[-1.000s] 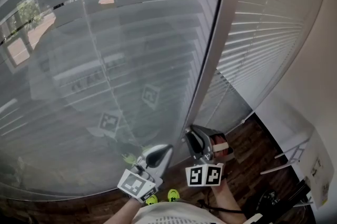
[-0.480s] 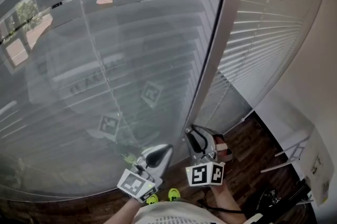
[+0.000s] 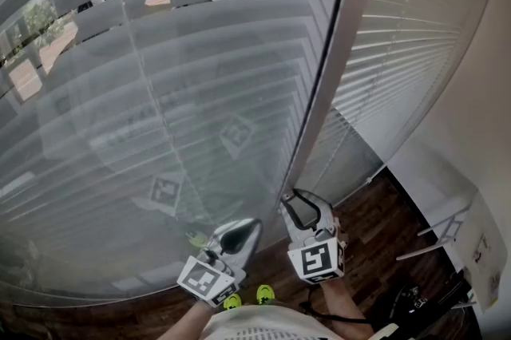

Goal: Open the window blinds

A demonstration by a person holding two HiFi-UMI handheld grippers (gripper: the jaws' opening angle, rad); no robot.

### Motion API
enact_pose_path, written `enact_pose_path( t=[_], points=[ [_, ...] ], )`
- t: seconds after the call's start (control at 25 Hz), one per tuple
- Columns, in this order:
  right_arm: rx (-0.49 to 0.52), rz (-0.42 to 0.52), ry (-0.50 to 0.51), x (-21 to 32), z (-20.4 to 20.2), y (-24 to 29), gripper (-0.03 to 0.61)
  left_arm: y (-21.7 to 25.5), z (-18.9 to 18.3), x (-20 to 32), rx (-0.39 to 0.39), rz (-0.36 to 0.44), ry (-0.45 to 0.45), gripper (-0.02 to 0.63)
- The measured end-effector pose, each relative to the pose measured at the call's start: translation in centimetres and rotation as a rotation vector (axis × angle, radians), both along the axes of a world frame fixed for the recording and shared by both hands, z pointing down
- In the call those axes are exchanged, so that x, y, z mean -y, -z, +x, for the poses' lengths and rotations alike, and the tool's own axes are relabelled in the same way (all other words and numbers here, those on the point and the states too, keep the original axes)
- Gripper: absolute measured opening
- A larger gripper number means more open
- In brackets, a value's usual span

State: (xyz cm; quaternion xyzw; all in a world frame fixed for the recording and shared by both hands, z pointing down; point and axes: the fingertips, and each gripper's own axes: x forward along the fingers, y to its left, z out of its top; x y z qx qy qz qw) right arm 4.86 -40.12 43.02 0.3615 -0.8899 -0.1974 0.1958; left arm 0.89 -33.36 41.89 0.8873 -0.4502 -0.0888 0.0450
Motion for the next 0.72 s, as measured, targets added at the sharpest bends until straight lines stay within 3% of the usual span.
enact_pose_path(
  t=[0.72],
  points=[
    [0.443,-0.307,-0.003,0.38,0.51,0.03,0.13,-0.04,0.14,-0.19,0.001,-0.003,-0.003,-0.008]
  ],
)
